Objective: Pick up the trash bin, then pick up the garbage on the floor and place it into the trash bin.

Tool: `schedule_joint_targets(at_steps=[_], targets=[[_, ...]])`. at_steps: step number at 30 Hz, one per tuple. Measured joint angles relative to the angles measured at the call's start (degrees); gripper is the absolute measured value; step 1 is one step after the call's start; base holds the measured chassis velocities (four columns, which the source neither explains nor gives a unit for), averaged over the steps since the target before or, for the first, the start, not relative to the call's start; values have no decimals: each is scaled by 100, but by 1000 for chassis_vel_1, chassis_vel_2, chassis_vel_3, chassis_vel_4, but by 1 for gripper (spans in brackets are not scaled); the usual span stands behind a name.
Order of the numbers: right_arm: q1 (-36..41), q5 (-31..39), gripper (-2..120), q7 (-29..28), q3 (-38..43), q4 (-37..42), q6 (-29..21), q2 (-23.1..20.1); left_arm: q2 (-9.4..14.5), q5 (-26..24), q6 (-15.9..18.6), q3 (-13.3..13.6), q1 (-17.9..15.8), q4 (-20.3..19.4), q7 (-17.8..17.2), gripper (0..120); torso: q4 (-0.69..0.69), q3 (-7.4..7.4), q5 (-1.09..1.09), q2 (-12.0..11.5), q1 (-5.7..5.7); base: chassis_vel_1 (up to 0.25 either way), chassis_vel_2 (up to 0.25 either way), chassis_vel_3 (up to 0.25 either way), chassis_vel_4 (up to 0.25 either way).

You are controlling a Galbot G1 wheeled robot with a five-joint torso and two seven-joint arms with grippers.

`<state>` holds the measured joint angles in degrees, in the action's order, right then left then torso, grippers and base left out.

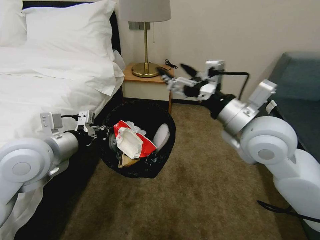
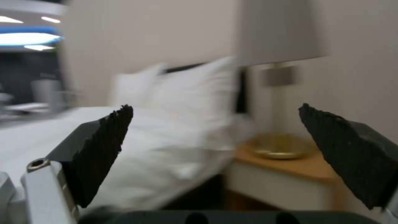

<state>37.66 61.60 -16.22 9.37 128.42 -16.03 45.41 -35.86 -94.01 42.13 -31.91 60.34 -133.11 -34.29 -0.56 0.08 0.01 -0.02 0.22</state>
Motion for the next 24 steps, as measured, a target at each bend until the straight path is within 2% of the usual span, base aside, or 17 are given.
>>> schedule_joint_targets(at_steps=[2, 5, 8, 14, 19, 21, 22, 24], targets=[[629, -396, 100, -133, 389, -37, 114, -31, 1, 46, 0, -15, 91, -66, -33, 1, 0, 0, 0, 0, 0, 0, 0, 0, 0], [972, -516, 100, -218, 562, -36, 154, -30, 16, 70, 0, -29, 136, -99, -48, 1, -1, 0, 1, 0, 0, 0, 0, 0, 0], [1892, -1197, 100, -186, 1141, -18, 276, 77, 62, 131, 0, -155, 291, -189, -51, 1, 0, 0, 1, 0, 0, 0, 0, 0, 0], [2728, -1914, 100, 3, 1719, 92, 345, 192, 98, 157, 0, -307, 459, -249, -46, 1, 0, -1, 0, 0, 0, 0, 0, 0, 0], [3157, -2239, 100, 66, 1974, 164, 408, 253, 101, 214, 0, -354, 529, -266, -37, 1, 0, -1, -1, 0, -1, 0, 0, 0, 0], [3890, -2798, 100, 168, 2368, 281, 598, 380, 94, 352, 0, -411, 639, -289, 23, 1, -1, -1, 0, 0, -1, 0, 0, 0, 0], [3890, -2798, 100, 168, 2368, 281, 598, 380, 94, 352, 0, -411, 639, -289, 23, 1, -1, -1, 0, 0, -1, 0, 0, 0, 0], [4607, -3399, 100, 354, 2754, 392, 955, 602, 43, 462, 0, -440, 743, -328, 40, 1, -1, -1, -1, 0, -1, 0, 0, 0, 0]])
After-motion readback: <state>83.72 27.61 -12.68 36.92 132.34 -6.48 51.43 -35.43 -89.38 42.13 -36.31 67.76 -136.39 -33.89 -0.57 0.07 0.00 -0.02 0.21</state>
